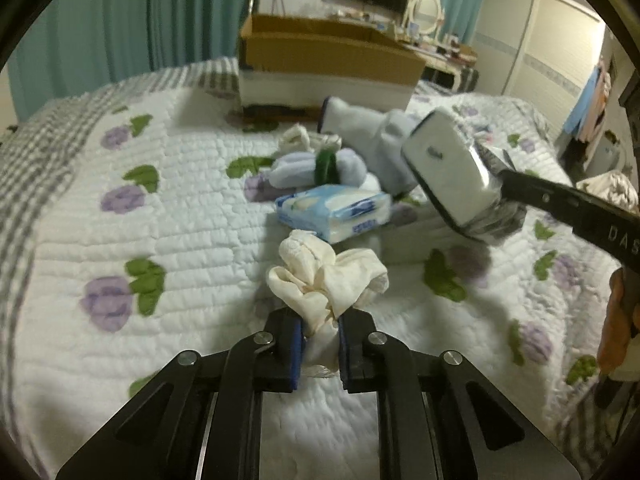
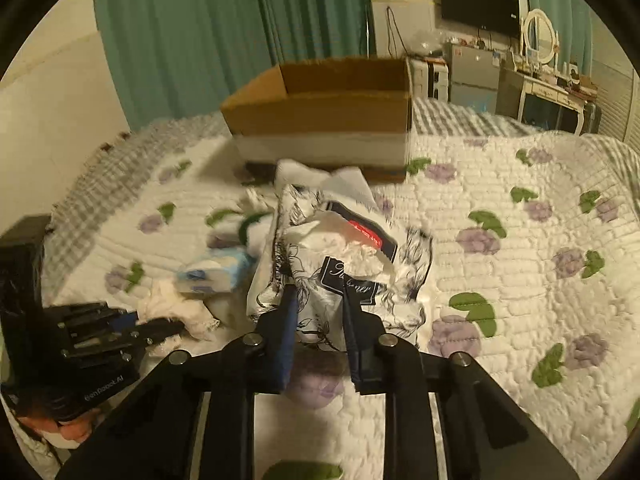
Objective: Organize soft objects
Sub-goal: 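Grasp the cream cloth with the left tool while the right tool grasps the patterned tissue box, then carry both items to the cardboard box and open both tools to drop them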
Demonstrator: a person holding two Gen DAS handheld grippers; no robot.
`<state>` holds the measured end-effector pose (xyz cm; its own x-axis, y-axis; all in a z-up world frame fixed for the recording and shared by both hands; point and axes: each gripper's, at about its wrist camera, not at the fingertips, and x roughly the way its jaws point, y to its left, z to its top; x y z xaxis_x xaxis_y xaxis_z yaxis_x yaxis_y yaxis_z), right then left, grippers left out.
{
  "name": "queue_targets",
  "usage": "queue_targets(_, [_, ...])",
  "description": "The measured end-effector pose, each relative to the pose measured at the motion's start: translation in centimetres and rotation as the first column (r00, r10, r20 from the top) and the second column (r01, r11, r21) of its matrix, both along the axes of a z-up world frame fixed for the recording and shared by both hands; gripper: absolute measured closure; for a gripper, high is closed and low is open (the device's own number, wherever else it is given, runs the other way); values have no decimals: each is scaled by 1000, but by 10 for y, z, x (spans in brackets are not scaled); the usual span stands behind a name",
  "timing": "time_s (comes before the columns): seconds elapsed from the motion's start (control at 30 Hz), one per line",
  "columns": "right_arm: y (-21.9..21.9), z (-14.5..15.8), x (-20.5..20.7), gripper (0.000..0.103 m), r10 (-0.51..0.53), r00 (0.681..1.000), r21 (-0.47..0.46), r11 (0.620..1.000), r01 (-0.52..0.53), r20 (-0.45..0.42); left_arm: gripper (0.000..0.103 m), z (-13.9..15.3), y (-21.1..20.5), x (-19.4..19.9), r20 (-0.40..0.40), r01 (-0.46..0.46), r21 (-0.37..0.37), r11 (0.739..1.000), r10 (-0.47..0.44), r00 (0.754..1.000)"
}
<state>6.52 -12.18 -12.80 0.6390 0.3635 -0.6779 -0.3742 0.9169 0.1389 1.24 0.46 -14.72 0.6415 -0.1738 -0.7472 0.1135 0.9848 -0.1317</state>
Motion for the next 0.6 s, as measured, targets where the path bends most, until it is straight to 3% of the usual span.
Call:
queue_targets(0.23, [-5, 53, -24, 98, 43, 991, 11, 999, -45, 128, 90, 51, 1, -3, 99, -17, 30, 999, 14, 995])
queue_targets(0.43, [-9, 75, -20, 100, 68, 983, 45, 996, -77, 169, 90, 90, 1, 10, 157, -25, 44, 999, 18, 987])
queue_targets(0.6, [-10, 117, 3, 100, 82, 966, 59, 993, -99, 245, 90, 121, -3, 40, 210, -25, 64, 998, 11, 978])
